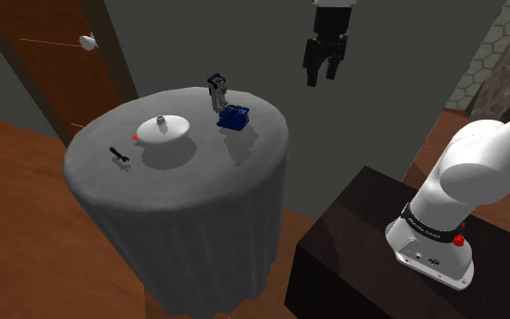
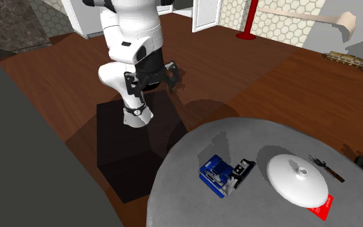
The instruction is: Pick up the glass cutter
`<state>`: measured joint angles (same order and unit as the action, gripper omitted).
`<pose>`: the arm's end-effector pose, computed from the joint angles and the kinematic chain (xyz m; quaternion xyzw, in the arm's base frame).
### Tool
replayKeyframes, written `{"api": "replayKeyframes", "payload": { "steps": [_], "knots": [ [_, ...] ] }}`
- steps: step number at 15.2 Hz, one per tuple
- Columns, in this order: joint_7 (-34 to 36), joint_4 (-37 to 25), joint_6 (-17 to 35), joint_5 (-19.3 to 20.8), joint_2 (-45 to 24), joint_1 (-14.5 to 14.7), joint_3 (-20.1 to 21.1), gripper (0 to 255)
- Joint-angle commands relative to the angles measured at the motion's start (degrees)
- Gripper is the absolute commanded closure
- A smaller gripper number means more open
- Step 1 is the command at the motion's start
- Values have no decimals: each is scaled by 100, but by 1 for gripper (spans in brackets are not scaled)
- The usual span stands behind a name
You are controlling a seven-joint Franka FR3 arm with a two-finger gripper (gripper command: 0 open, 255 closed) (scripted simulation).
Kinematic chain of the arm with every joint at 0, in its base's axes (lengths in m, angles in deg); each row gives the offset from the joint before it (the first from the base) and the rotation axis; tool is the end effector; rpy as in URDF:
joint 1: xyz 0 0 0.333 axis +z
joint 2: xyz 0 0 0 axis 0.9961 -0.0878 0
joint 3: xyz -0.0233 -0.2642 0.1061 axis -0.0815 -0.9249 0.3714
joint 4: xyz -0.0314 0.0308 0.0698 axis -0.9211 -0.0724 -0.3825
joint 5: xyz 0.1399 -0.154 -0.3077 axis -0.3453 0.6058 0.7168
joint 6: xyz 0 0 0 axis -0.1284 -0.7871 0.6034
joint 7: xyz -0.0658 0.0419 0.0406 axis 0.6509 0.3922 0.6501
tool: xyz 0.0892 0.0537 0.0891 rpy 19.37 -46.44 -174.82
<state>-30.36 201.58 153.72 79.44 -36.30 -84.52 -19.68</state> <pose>0.3657 0.0536 0.5276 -0.9988 0.0074 0.0281 0.0406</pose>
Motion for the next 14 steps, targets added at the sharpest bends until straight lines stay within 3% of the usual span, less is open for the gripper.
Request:
{"api": "replayKeyframes", "payload": {
  "steps": [1,14],
  "knots": [
    [178,-335,174,-12,-443,10,133,0],
    [1354,-3072,519,496,-3214,130,755,0]
  ]
}}
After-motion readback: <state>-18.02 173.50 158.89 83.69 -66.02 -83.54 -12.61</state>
